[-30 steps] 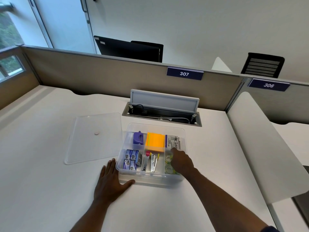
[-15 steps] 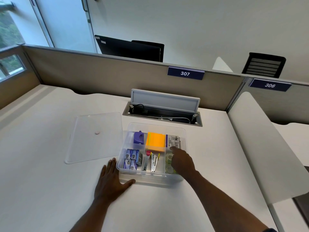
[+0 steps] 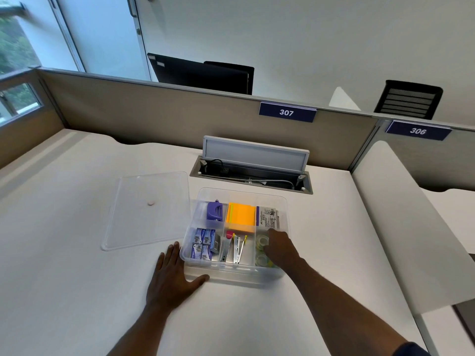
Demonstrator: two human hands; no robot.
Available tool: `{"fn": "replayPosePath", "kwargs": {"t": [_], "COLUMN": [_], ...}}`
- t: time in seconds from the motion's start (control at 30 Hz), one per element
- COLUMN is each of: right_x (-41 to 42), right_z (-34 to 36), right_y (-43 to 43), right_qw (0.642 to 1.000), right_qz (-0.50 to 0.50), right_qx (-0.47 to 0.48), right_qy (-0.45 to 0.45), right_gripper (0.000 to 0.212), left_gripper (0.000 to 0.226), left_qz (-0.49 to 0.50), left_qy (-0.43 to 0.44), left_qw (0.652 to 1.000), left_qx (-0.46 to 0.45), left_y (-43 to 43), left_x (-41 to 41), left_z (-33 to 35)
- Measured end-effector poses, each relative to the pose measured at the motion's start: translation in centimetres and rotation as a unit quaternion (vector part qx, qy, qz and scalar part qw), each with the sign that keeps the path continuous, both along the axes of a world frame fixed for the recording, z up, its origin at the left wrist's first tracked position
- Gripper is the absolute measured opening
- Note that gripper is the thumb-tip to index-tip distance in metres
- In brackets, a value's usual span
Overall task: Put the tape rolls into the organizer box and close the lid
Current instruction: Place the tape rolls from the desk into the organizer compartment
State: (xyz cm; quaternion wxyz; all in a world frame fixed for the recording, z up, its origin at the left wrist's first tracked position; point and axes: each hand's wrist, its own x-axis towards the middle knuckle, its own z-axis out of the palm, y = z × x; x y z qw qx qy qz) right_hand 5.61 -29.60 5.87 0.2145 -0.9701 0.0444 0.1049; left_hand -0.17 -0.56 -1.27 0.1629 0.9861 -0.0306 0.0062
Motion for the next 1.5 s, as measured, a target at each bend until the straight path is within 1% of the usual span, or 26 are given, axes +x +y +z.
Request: {"fn": "replayPosePath", "kwargs": {"t": [0.57,0.67,0.8,0.87,1.0,1.17,1.23,1.37,1.5], "right_x": [-0.1,-0.3,-0.3,-0.1,0.2,-0.2,-0.5,-0.9,-1.0], "right_z": [0.1,0.5,1.4,2.1,3.1,3.1,2.7,2.0,2.0], "right_y": [0.0,0.2,0.5,0.5,0.5,0.3,0.2,0.4,0.4], "right_qw": [1.0,1.0,0.997,0.996,0.993,0.984,0.982,0.979,0.983], "right_qz": [0.023,0.019,-0.017,-0.018,-0.017,0.01,0.025,0.047,0.037], "right_qx": [-0.009,-0.017,-0.054,-0.078,-0.107,-0.113,-0.128,-0.163,-0.149], "right_qy": [-0.006,-0.018,-0.046,-0.031,0.042,0.135,0.137,0.109,0.096], "right_gripper": [0.037,0.034,0.025,0.025,0.033,0.039,0.043,0.045,0.045], "left_gripper": [0.114,0.114,0.115,0.114,0.113,0.114,0.114,0.114,0.113], "left_qz": [0.001,0.002,0.002,0.0,-0.001,-0.003,-0.003,-0.002,-0.004], "left_qy": [-0.007,-0.005,-0.001,-0.003,-0.005,-0.009,-0.01,-0.009,-0.006], "left_qw": [1.0,1.0,1.0,1.0,1.0,1.0,1.0,1.0,1.0], "left_qx": [-0.003,-0.003,0.001,0.002,0.001,0.007,0.004,0.004,0.004], "left_y": [0.0,0.0,0.0,0.0,-0.1,-0.1,-0.1,-0.1,-0.1], "left_x": [0.0,0.0,0.0,0.0,-0.1,-0.1,0.0,-0.1,-0.1], "left_z": [0.0,0.0,0.0,0.0,0.1,0.2,0.2,0.2,0.1]}}
